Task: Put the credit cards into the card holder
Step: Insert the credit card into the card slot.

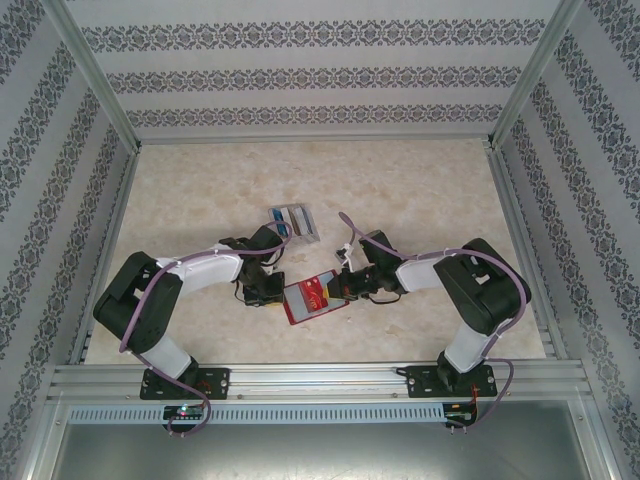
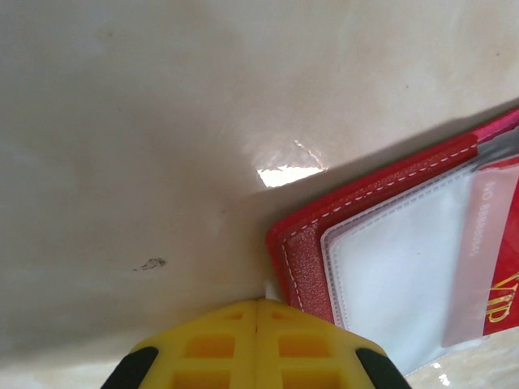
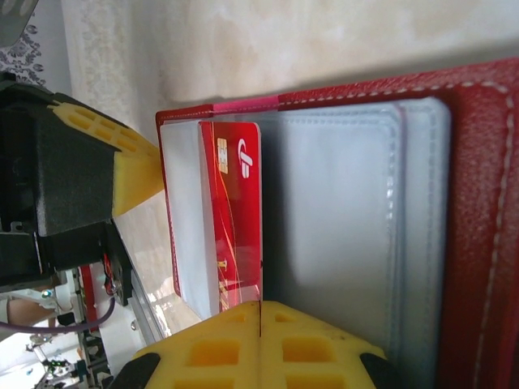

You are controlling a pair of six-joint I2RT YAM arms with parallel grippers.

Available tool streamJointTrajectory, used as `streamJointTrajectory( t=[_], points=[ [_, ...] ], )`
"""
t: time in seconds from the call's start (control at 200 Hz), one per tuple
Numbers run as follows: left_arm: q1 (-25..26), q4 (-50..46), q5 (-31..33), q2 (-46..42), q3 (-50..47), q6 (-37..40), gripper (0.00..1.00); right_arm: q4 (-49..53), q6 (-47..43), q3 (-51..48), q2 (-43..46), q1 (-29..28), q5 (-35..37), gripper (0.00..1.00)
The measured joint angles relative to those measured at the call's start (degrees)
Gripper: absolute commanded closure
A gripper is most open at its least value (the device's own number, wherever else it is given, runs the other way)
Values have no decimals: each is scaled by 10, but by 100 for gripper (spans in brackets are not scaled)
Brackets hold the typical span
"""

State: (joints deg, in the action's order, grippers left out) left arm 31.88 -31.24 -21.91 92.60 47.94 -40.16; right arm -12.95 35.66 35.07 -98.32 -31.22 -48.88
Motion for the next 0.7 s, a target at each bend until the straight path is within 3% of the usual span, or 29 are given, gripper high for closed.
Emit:
streamJointTrajectory(
  t=[0.365, 0.704],
  points=[
    [0, -3, -1, 2, 2, -4, 100, 32, -13, 1, 4, -3, 0, 100],
    [0, -5, -1, 4, 5, -6, 100, -6, 34, 32, -28, -64, 30, 99]
  ],
)
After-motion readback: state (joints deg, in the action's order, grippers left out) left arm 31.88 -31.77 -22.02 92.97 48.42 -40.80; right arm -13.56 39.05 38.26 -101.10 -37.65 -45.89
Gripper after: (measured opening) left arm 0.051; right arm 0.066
